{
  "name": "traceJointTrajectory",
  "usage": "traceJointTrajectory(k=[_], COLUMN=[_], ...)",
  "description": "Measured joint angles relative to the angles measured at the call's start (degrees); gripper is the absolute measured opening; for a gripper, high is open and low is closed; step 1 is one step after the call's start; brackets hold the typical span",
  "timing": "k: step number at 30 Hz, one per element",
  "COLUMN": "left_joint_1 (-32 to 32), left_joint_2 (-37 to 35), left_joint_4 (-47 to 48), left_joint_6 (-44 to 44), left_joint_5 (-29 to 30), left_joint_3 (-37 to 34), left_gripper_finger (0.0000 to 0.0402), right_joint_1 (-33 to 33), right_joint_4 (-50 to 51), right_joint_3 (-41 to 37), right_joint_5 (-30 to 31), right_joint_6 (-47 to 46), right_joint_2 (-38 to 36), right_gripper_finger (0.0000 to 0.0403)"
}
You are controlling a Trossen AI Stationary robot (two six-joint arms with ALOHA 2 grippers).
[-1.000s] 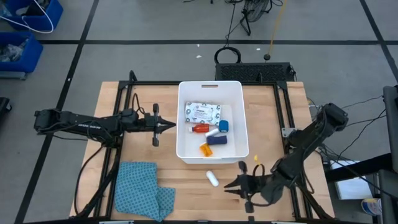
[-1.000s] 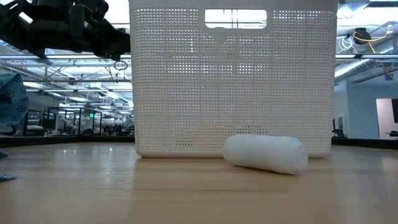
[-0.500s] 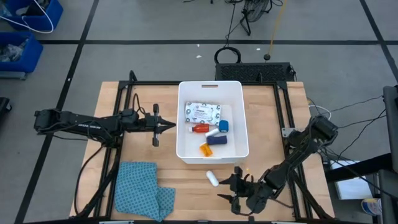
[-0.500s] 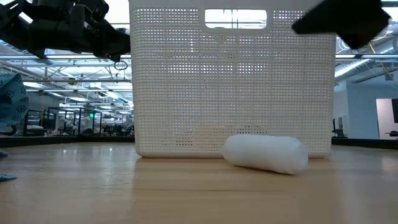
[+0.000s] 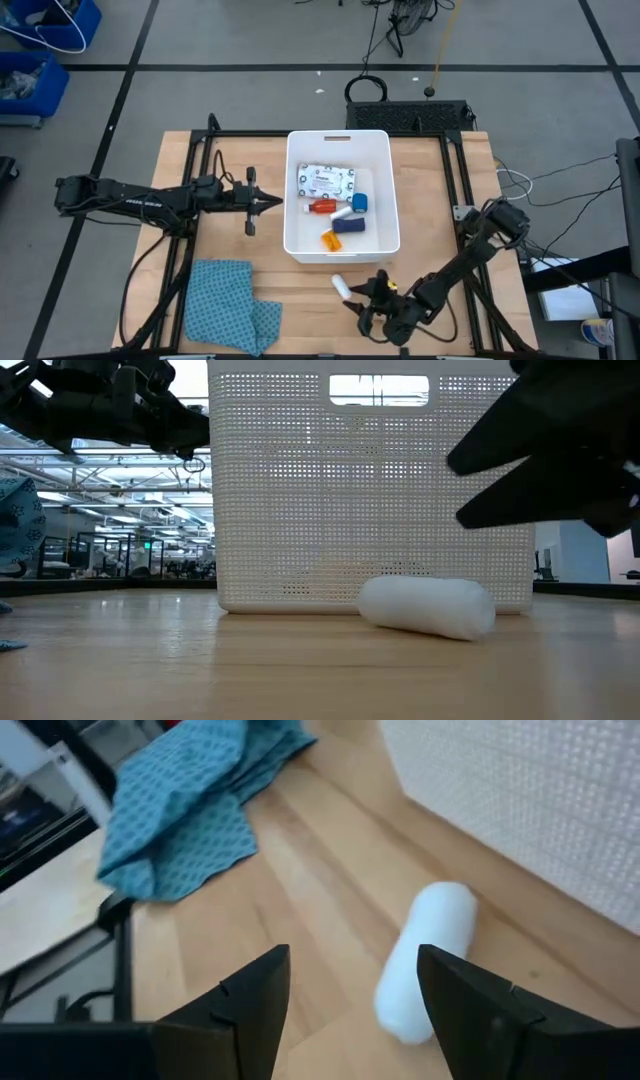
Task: Pick & place medical supplies in basket/bin
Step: Put the white rolled gauze into the white bin
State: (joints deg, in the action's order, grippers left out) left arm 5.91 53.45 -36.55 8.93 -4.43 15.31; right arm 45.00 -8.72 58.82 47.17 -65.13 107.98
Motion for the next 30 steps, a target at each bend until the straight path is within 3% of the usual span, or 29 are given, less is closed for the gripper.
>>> traceJointTrajectory(k=[5, 10, 13, 20, 30], left_joint_1=[0.00, 0.00, 0.00, 0.00, 0.00], left_joint_2=[0.00, 0.00, 0.00, 0.00, 0.00], left_joint_4=[1.09, 2.17, 2.16, 2.16, 2.09], left_joint_6=[-0.93, -1.31, -1.27, -0.50, -0.19], left_joint_5=[-0.46, -0.48, -0.50, -0.54, -0.54], left_joint_3=[0.00, 0.00, 0.00, 0.00, 0.00], left_gripper_finger=[0.0021, 0.0021, 0.0021, 0.0021, 0.0021], right_joint_1=[-2.54, -5.14, -5.94, -6.04, -7.11], right_joint_4=[-0.02, 1.63, 7.33, 30.69, 35.50], right_joint_3=[1.81, 6.06, 9.67, 17.19, 19.46], right_joint_5=[0.53, -3.27, -3.95, -5.83, -13.01], right_joint_6=[-0.16, 0.83, 0.94, -6.63, -4.84], right_joint_2=[3.17, 7.49, 9.13, 10.05, 9.97], right_gripper_finger=[0.0210, 0.0210, 0.0210, 0.0210, 0.0210])
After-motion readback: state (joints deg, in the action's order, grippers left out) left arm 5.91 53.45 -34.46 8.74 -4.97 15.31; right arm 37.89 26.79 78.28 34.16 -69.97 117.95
